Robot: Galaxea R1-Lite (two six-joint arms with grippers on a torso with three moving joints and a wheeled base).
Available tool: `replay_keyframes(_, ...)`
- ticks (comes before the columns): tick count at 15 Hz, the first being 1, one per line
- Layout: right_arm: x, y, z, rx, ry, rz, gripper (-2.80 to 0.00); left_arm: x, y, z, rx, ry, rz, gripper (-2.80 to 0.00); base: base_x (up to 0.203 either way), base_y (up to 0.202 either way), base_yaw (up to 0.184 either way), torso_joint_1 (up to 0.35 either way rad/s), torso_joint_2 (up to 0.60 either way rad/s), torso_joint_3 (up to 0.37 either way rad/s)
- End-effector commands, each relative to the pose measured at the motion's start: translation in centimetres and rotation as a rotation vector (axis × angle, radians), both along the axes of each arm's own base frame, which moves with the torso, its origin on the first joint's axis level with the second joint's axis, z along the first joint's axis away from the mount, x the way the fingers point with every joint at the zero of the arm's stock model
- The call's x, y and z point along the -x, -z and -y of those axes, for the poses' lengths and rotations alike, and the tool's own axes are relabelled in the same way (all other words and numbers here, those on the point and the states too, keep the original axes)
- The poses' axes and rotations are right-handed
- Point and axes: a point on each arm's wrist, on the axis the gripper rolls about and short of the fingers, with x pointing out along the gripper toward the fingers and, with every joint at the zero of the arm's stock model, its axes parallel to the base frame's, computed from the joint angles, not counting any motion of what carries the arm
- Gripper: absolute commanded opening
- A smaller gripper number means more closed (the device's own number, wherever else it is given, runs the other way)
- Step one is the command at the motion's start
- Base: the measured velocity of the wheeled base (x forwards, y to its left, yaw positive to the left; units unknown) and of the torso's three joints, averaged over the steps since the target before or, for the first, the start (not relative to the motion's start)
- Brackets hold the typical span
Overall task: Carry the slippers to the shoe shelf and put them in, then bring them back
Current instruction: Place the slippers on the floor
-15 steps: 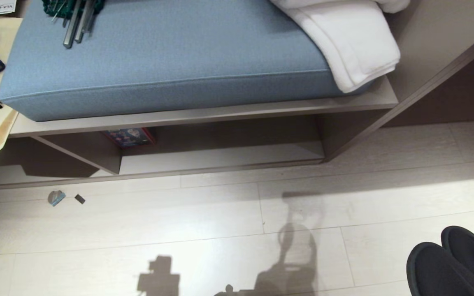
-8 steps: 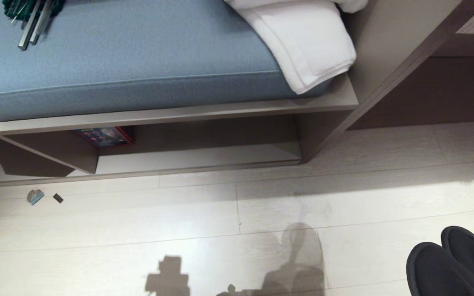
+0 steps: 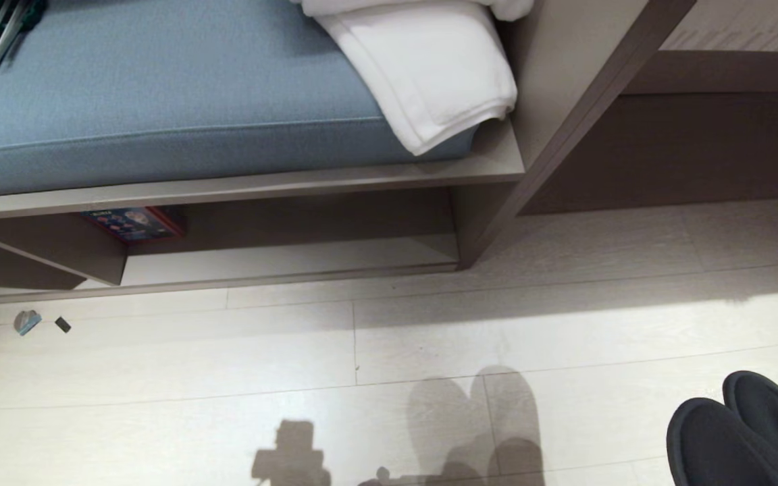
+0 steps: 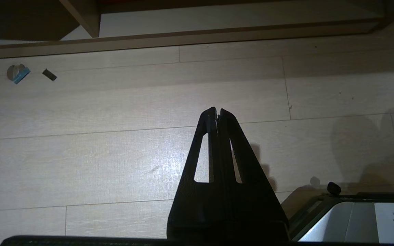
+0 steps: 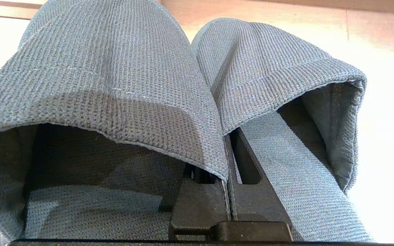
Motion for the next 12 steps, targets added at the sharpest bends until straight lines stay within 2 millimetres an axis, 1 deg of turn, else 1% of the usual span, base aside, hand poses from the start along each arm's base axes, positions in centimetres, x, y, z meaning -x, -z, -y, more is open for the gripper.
replay_keyframes(1, -0.02, 0.01, 0.0, 0.001, -0.001, -0.002, -2.8, -0.05, 0.23, 0.0, 0.0, -0.002, -0.008, -2.8, 0.0, 0.0, 0.0, 0.0, 0.0, 0.0)
replay_keyframes(7, -0.02, 0.04, 0.0, -0.005, 0.0, -0.003, -2.8, -0.05, 0.23, 0.0, 0.002, -0.002, -0.008, -2.8, 0.0, 0.0, 0.0, 0.001, 0.0, -0.012)
replay_keyframes(10, -0.02, 0.03, 0.01, -0.051, 0.001, -0.003, -2.8, -0.05, 0.22, 0.0, 0.0, -0.002, -0.008, -2.8, 0.0, 0.0, 0.0, 0.002, 0.0, -0.174)
replay_keyframes(12, -0.02, 0.02, 0.01, -0.051, 0.004, -0.003, -2.8, -0.04, 0.22, 0.0, 0.001, -0.003, -0.01, -2.8, 0.0, 0.0, 0.0, 0.003, 0.0, -0.189)
